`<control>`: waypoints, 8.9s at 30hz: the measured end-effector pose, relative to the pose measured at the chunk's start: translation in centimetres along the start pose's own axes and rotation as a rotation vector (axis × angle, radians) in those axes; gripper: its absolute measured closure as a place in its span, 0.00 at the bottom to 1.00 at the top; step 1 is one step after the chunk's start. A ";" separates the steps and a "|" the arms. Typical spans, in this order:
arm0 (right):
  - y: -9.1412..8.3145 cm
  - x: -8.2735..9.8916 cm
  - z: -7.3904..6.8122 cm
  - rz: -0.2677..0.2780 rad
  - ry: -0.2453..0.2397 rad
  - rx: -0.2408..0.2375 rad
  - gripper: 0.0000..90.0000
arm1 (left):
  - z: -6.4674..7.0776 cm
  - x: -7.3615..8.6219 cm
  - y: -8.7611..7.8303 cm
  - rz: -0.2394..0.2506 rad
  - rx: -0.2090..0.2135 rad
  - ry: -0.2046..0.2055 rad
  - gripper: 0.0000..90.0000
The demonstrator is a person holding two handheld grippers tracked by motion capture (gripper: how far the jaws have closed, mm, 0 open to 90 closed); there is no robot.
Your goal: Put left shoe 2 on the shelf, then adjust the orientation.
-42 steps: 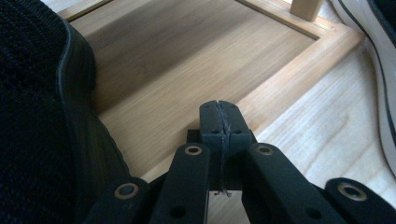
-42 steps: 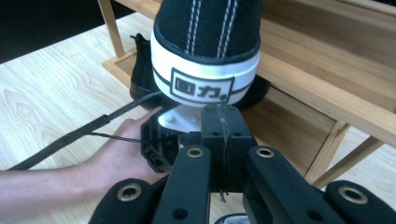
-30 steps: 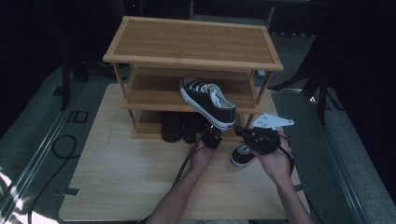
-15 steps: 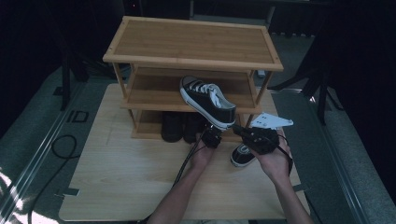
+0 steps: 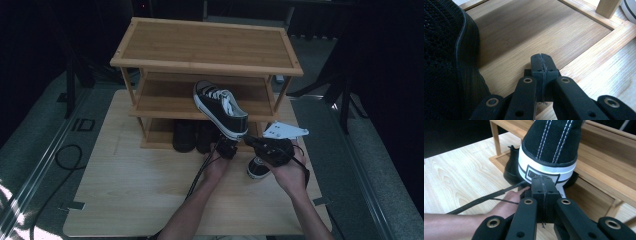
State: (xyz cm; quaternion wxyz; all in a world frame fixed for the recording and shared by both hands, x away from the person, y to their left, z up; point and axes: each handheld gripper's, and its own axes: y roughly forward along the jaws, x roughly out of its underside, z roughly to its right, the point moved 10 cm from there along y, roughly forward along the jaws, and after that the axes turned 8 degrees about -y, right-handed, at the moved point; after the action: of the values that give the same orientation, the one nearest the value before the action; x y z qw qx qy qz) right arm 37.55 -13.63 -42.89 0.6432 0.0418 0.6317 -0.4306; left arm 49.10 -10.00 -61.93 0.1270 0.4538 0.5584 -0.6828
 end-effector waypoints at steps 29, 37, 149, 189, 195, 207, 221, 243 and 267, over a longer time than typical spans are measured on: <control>4.8 -3.2 -3.8 0.013 -0.061 -0.102 1.00 | 0.0 0.1 0.0 -0.003 -0.010 -0.010 1.00; 5.7 -3.6 -3.7 0.006 -0.062 -0.108 1.00 | 0.0 0.1 -0.1 0.002 -0.011 -0.004 1.00; 2.8 11.4 4.1 -0.332 0.155 0.117 0.96 | 0.1 0.1 0.2 0.025 -0.026 -0.017 1.00; 4.1 14.7 2.6 -0.438 0.207 0.002 1.00 | 0.3 0.2 0.1 0.027 -0.011 -0.030 1.00; 3.5 14.7 2.1 -0.439 0.203 -0.037 1.00 | 0.3 0.2 0.1 0.027 -0.011 -0.030 1.00; 1.3 15.0 0.6 -0.447 0.180 -0.122 1.00 | 0.3 0.2 0.1 0.027 -0.009 -0.028 1.00; -0.3 15.0 0.6 -0.428 0.170 -0.022 0.95 | 0.3 0.2 0.1 0.027 -0.009 -0.029 1.00; -0.8 15.9 5.8 -0.382 0.319 0.301 0.70 | 0.3 0.2 0.0 0.027 -0.007 -0.029 1.00; 0.1 17.3 5.9 -0.448 0.449 0.283 0.91 | 0.3 0.2 0.1 0.028 -0.006 -0.028 1.00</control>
State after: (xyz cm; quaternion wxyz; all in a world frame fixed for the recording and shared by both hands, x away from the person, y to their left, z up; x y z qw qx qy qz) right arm 39.29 -25.76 -56.49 0.3657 0.0846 0.6852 -0.6243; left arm 48.88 -10.20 -62.13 0.1457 0.4516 0.5522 -0.6855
